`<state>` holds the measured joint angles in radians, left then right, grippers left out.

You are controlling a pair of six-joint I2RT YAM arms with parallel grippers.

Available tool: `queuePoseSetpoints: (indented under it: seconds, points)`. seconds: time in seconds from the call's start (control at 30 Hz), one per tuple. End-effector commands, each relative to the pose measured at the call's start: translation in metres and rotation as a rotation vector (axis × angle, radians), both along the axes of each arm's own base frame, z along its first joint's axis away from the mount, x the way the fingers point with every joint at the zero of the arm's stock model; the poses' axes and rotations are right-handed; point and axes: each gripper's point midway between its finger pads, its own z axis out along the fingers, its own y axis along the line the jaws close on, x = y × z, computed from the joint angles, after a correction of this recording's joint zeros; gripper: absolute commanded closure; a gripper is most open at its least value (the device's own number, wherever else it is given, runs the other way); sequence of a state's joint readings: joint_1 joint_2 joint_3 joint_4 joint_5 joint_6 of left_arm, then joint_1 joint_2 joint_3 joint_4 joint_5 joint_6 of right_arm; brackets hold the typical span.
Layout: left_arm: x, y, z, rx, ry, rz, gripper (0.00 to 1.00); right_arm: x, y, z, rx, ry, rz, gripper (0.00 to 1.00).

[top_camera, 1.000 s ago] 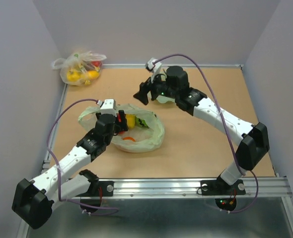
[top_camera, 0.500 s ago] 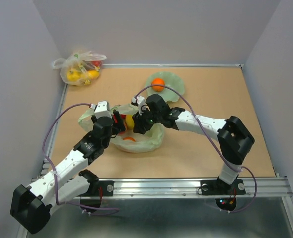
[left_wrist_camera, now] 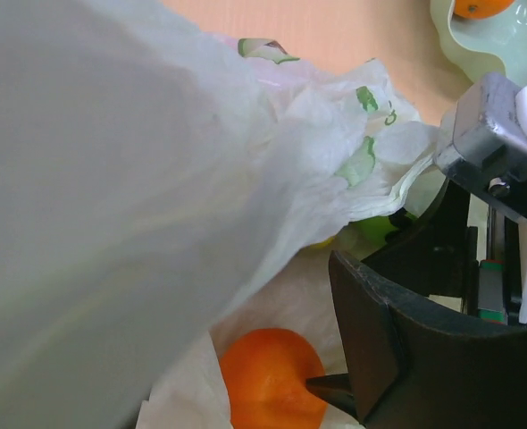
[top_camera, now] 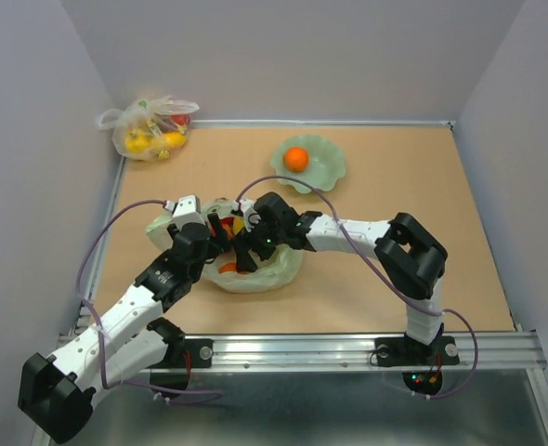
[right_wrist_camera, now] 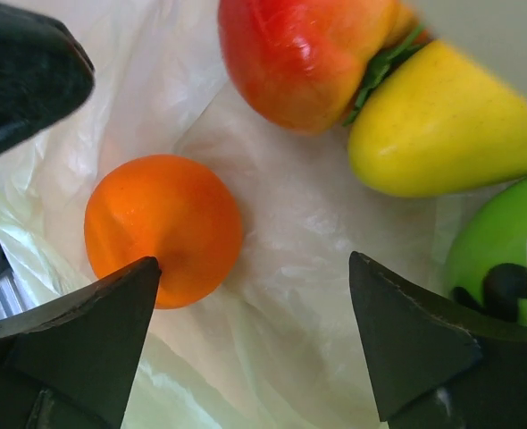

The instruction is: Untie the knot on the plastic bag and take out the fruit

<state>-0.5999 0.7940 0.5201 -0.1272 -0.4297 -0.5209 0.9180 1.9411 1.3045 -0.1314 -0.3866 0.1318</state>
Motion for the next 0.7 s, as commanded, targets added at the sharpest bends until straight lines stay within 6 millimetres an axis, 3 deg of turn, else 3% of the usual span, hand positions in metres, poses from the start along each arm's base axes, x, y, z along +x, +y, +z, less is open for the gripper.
queuePoseSetpoints:
  seconds: [0.0, 0.2, 0.37, 0.47, 0.67]
  points:
    - [-0.003, 0.003, 0.002, -0.043, -0.019, 0.028, 0.2, -0.011, 0.028, 0.022, 0.066, -0.026, 0.063, 0.08]
    - [-0.007, 0.007, -0.001, -0.051, -0.006, 0.045, 0.2, -0.017, 0.034, 0.027, 0.076, -0.035, 0.08, 0.06]
    - [-0.011, 0.017, 0.002, -0.068, -0.015, 0.104, 0.2, -0.013, 0.041, 0.062, 0.132, -0.088, 0.073, 0.06]
    - [-0.014, 0.023, 0.009, -0.1, -0.05, 0.133, 0.2, -0.01, 0.042, 0.071, 0.144, -0.109, 0.061, 0.06]
    - [-0.021, 0.03, 0.011, -0.15, -0.07, 0.173, 0.21, -0.024, 0.047, 0.048, 0.112, -0.067, 0.094, 0.06]
